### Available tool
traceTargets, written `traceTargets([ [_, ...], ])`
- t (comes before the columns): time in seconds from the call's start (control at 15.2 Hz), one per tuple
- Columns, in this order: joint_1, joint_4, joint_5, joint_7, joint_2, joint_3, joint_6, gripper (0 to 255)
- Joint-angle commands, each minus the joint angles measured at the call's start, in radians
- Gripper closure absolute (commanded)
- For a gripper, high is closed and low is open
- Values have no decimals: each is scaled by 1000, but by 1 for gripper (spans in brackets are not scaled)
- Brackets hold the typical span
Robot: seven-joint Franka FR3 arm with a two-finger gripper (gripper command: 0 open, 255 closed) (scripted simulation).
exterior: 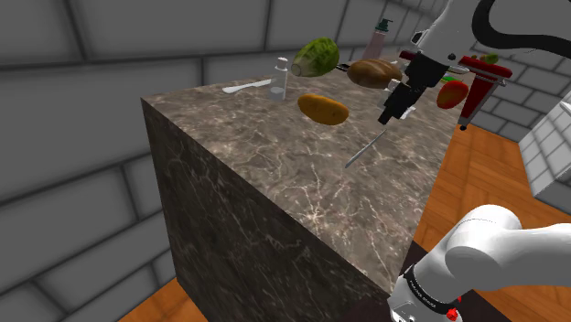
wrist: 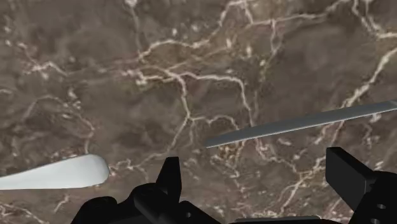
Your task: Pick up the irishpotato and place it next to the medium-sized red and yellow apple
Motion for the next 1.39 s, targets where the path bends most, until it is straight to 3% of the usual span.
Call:
traceTargets([
  [0.0, 0, 0, 0, 0, 0, 0, 0, 0],
  [0.46, 7, 277, -183, 144, 265, 297, -110, 0],
  [0.92, 2, 565, -462, 313, 603, 610, -307, 0],
  [1.32, 0, 448, -448, 301, 555, 571, -219, 0],
])
